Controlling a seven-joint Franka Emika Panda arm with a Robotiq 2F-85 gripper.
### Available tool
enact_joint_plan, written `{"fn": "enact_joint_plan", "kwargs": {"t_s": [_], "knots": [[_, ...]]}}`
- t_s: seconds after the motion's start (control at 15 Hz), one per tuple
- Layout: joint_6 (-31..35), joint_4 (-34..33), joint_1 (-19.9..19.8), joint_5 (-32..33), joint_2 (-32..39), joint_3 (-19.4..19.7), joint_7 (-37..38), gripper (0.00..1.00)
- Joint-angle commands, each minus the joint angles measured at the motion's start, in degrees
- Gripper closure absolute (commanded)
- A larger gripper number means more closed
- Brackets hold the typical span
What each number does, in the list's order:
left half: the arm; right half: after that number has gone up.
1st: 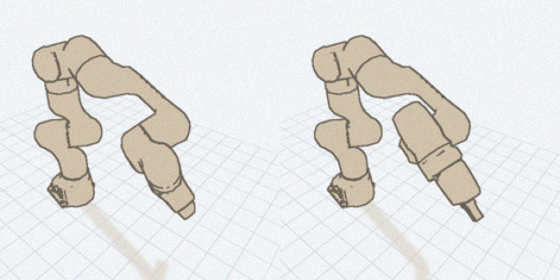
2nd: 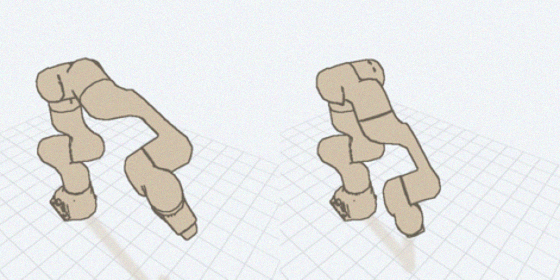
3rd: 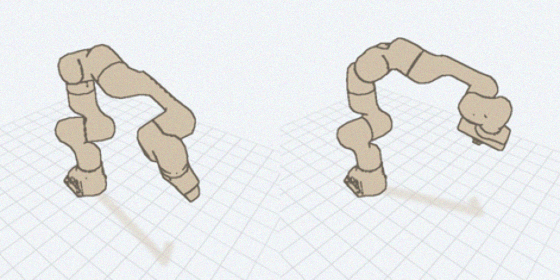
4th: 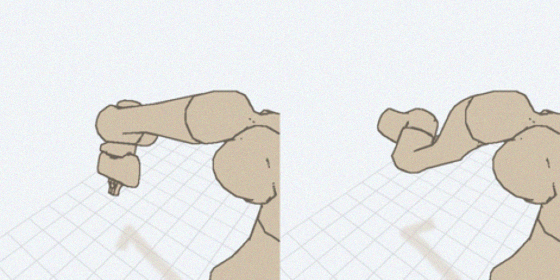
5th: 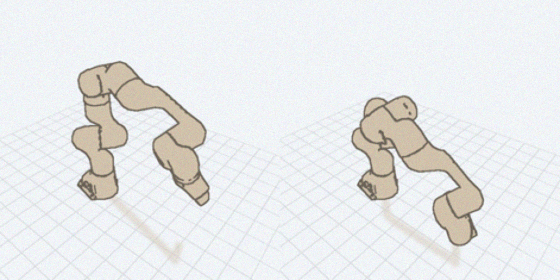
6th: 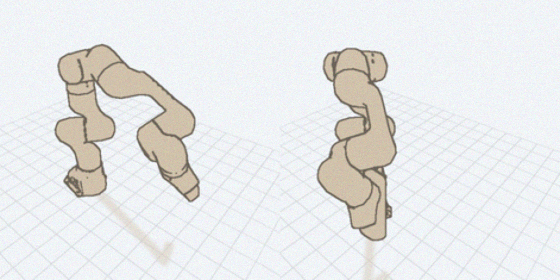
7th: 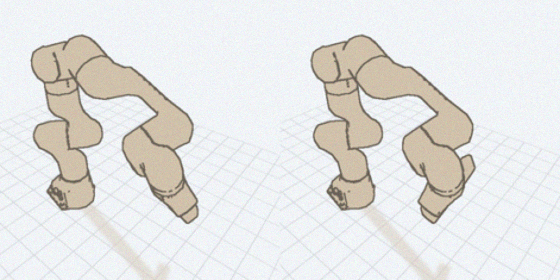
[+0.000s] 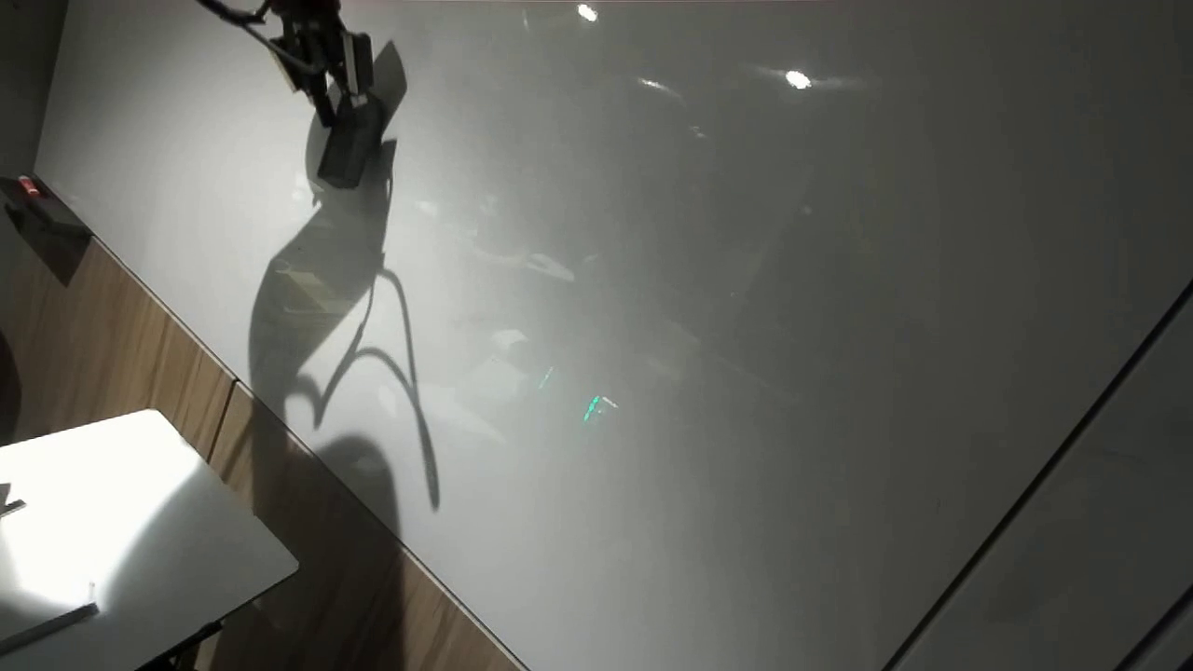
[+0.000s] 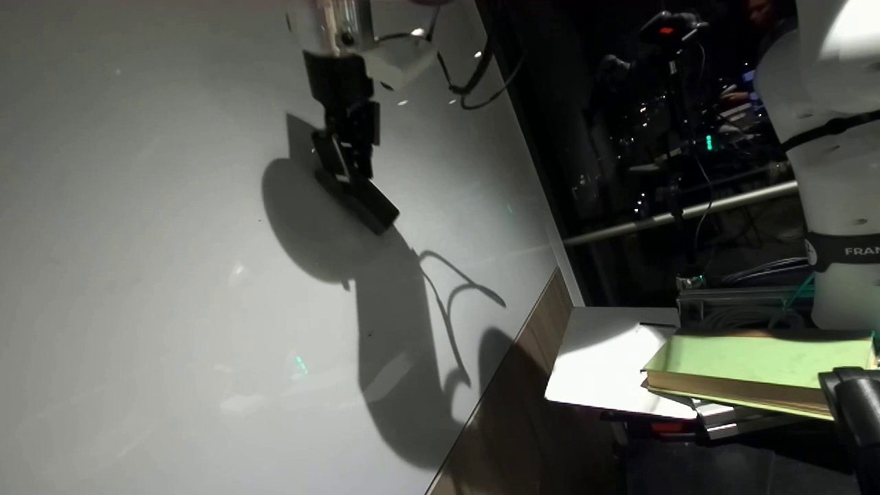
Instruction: Use the duster erase the markings on the board
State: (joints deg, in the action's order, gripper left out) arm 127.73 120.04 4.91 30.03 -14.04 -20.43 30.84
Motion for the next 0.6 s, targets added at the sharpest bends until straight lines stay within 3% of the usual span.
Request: {"fn": "enact_joint_plan", "kwargs": {"t_s": [0.0,0.33,0.53], "knots": [[3.0,12.6,0.1,-1.8,-2.3,3.7,-1.5,0.73],[8.5,26.6,-2.6,-0.5,-0.7,8.7,-2.0,0.73],[11.5,31.3,-5.1,0.0,3.0,11.1,-2.9,0.73]]}}
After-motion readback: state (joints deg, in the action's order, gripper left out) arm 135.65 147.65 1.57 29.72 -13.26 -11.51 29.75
